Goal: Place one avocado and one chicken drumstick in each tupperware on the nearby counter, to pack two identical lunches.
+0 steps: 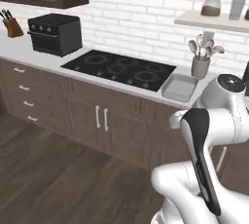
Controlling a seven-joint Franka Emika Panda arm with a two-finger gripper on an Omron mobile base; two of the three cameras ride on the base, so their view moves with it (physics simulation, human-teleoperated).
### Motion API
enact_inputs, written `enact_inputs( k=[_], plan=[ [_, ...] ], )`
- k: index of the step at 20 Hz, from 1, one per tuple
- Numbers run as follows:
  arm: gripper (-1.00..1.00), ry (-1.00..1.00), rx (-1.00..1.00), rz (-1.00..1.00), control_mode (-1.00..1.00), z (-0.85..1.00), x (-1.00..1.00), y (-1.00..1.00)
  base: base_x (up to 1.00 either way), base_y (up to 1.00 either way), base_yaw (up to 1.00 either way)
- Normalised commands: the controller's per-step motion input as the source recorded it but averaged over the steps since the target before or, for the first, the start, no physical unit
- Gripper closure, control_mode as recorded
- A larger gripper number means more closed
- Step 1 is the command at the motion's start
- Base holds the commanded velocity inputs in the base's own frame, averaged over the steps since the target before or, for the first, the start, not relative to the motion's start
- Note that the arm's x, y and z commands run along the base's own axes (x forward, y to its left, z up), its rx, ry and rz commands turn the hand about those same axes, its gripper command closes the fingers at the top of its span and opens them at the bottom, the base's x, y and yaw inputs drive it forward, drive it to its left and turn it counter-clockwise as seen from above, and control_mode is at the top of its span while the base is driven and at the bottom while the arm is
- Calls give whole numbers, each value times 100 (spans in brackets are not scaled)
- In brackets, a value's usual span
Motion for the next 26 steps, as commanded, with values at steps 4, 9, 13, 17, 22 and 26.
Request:
enact_inputs(
  k=[4,9,13,17,22,26],
  plan=[
    [100,0,0,0,100,0,0,0,100,76,-60],
    [100,0,0,0,100,0,0,0,99,56,-64],
    [100,0,0,0,100,0,0,0,99,28,-65],
    [100,0,0,0,100,0,0,0,100,1,-55],
    [100,0,0,0,100,0,0,0,71,17,-48],
    [100,0,0,0,100,0,0,0,29,34,-25]
  ],
)
